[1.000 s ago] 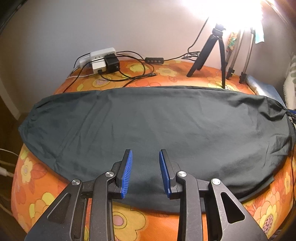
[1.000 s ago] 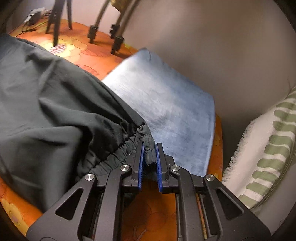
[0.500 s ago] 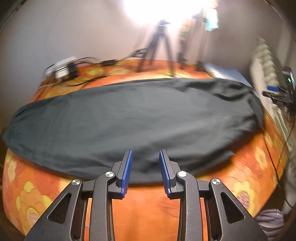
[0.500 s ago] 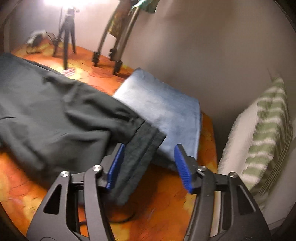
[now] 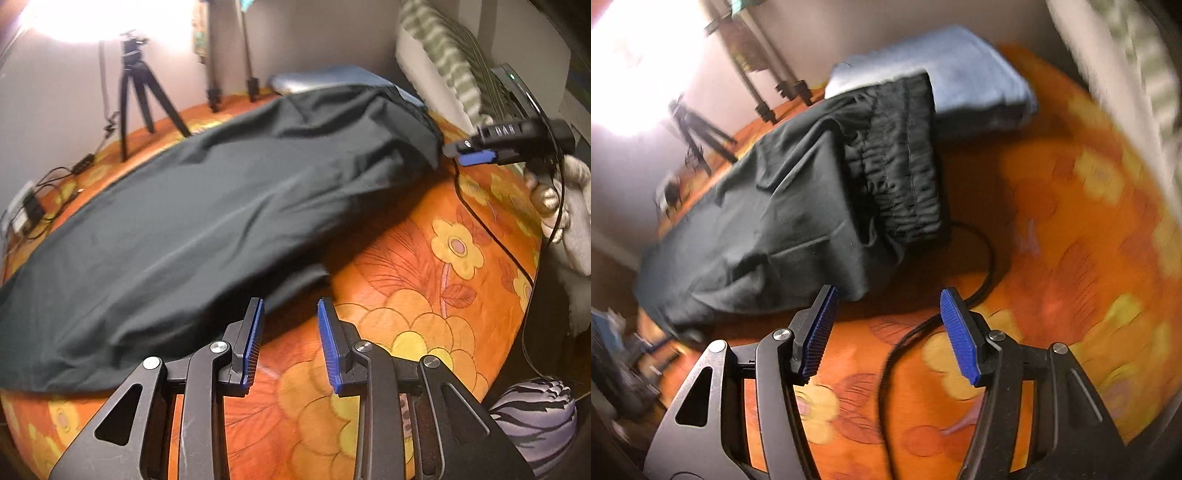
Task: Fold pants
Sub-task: 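Grasp the trousers edge with the left tool and pull it straight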
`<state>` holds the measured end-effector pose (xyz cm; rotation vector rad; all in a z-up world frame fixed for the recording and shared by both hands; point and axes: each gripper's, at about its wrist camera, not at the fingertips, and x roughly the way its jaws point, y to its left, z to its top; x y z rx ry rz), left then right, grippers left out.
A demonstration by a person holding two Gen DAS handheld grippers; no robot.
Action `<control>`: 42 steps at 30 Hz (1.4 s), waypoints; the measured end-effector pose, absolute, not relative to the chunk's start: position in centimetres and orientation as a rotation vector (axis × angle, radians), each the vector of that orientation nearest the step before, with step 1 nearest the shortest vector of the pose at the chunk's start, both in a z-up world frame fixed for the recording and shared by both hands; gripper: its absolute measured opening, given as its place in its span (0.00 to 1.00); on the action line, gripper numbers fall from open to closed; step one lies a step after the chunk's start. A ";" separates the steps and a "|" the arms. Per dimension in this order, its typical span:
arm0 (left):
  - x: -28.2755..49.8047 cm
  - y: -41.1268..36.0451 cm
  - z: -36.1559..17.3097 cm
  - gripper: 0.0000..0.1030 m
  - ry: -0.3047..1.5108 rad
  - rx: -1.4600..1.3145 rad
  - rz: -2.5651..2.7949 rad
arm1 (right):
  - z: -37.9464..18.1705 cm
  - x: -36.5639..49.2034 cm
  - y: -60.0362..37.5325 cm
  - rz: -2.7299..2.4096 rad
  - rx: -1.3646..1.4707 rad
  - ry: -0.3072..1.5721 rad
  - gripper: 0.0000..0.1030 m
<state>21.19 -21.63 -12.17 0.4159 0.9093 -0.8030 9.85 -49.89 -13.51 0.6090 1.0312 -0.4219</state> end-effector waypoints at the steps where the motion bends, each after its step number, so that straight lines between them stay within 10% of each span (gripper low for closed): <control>1: 21.1 -22.0 -12.4 0.27 0.910 0.431 -0.806 | -14.0 9.9 -50.1 -0.420 0.646 1.026 0.58; 18: 21.2 -26.4 -14.4 0.37 0.838 0.616 -0.752 | -16.5 13.0 -50.5 -0.394 0.818 0.977 0.58; 22: 21.7 -26.1 -14.6 0.07 0.834 0.600 -0.768 | -16.7 13.1 -50.6 -0.395 0.835 0.960 0.58; 29: 21.6 -24.6 -13.2 0.02 0.845 0.510 -0.823 | -16.8 13.4 -51.2 -0.398 0.881 0.929 0.58; 34: 19.6 -23.3 -11.0 0.02 0.831 0.480 -0.854 | -15.7 13.1 -51.7 -0.410 0.900 0.869 0.16; 42: 17.5 -22.9 -10.0 0.02 0.825 0.471 -0.906 | -10.5 13.8 -50.2 -0.468 0.714 0.801 0.06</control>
